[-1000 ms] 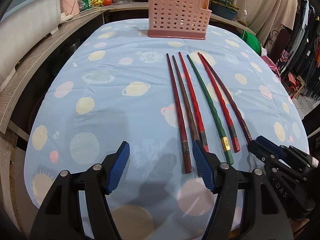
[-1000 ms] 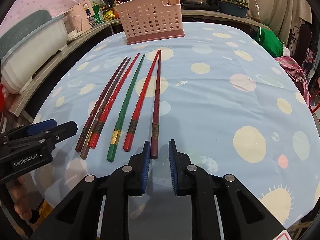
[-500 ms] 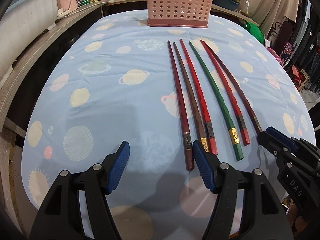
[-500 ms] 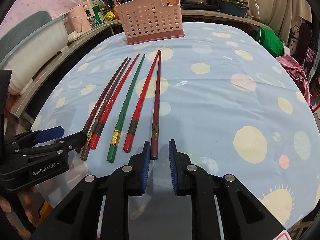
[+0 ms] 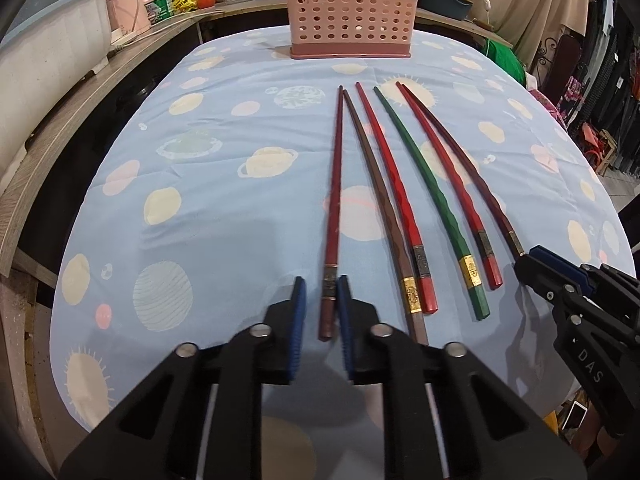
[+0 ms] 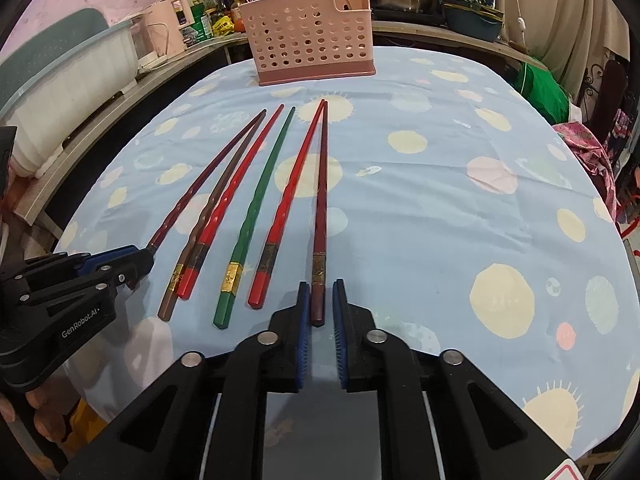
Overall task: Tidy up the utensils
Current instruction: 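Grasp a dark red chopstick with the left tool while the right tool grasps another dark red chopstick, then lift both dark red chopsticks and carry them above the pink basket with both tools, then lower both chopsticks into the pink basket and open both tools, then move both open tools back over the remaining chopsticks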
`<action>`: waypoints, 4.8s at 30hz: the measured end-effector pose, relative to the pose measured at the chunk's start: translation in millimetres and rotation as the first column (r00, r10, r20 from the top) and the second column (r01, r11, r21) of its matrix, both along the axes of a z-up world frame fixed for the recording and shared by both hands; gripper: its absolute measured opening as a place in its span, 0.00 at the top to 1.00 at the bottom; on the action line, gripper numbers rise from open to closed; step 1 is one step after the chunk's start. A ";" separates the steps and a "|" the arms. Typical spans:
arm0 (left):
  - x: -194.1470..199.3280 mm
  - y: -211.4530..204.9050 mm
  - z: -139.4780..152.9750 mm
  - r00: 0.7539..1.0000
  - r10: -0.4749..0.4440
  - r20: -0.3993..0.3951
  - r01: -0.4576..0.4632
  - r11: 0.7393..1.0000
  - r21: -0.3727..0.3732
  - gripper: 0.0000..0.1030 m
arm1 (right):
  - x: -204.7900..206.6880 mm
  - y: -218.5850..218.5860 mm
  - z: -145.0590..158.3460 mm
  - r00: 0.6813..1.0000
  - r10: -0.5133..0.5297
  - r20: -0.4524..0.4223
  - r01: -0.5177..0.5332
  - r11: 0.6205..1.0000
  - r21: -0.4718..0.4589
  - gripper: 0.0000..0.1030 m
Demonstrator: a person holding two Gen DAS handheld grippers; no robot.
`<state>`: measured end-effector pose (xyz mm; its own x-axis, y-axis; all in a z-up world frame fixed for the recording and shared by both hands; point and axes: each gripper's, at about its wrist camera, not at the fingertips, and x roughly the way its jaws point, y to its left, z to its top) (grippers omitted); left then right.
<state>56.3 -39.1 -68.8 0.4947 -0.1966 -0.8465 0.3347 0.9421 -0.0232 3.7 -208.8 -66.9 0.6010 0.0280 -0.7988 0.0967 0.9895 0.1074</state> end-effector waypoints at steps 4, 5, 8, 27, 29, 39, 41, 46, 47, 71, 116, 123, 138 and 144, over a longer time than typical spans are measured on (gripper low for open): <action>1.5 2.1 1.0 1.000 0.000 -0.020 0.000 1.000 -0.016 0.93 | -0.3 -4.2 1.2 1.000 -0.007 -0.007 0.007 1.000 0.022 0.93; 1.7 2.8 1.5 1.000 0.002 -0.022 -0.002 1.000 -0.017 0.93 | -0.8 -5.9 2.2 1.000 -0.010 -0.007 0.011 0.999 0.033 0.93; 2.8 5.7 5.7 1.000 0.008 -0.022 -0.009 1.000 -0.023 0.93 | -2.2 -10.8 9.0 1.000 -0.022 0.005 0.022 0.998 0.051 0.93; 24.9 26.1 94.6 0.995 0.054 0.083 -0.040 0.987 -0.157 0.93 | 12.3 -53.5 110.9 0.970 -0.104 0.218 0.077 0.989 0.130 0.93; 30.3 28.0 105.4 0.993 0.062 0.097 -0.044 0.984 -0.174 0.93 | 15.8 -58.7 121.6 0.963 -0.112 0.244 0.080 0.987 0.137 0.93; 68.5 35.6 153.2 0.978 0.104 0.182 -0.066 0.977 -0.202 0.93 | 40.5 -90.0 163.2 0.927 -0.153 0.341 0.092 0.978 0.188 0.93; 78.0 34.5 163.7 0.972 0.110 0.207 -0.067 0.977 -0.202 0.93 | 47.4 -94.3 170.6 0.921 -0.156 0.358 0.091 0.978 0.190 0.93; 98.7 31.6 187.1 0.961 0.114 0.253 -0.060 0.975 -0.213 0.93 | 62.5 -101.6 189.7 0.904 -0.156 0.399 0.082 0.977 0.195 0.93; 102.3 30.7 191.8 0.959 0.113 0.258 -0.056 0.975 -0.216 0.93 | 66.2 -103.1 194.2 0.900 -0.155 0.407 0.078 0.977 0.199 0.93; 213.8 -15.9 334.9 0.805 0.207 0.556 0.008 0.933 -0.359 0.93 | 210.8 -118.9 307.6 0.731 -0.186 0.656 0.002 0.963 0.271 0.93; 238.5 -31.7 246.5 0.870 0.207 0.447 -0.069 0.950 -0.305 0.55 | 233.8 -106.3 217.6 0.861 -0.155 0.484 0.034 0.968 0.249 0.64; 200.3 -19.9 234.3 0.880 0.188 0.436 -0.076 0.962 -0.262 0.54 | 185.1 -87.8 209.0 0.876 -0.112 0.469 0.022 0.981 0.194 0.63; 114.4 17.9 154.2 0.936 0.206 0.285 -0.147 0.965 -0.218 0.54 | 77.2 -47.0 129.5 0.956 -0.059 0.286 0.016 0.988 0.150 0.63; 76.9 29.0 121.8 0.953 0.187 0.238 -0.149 0.974 -0.171 0.54 | 48.9 -30.7 87.1 0.983 -0.035 0.180 0.014 0.993 0.118 0.63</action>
<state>133.2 -10.1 53.0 0.7242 -0.2067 -0.6579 0.1848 0.9773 -0.1036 52.6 -239.5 20.2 0.7372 0.0972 -0.6687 0.0890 0.9670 0.2387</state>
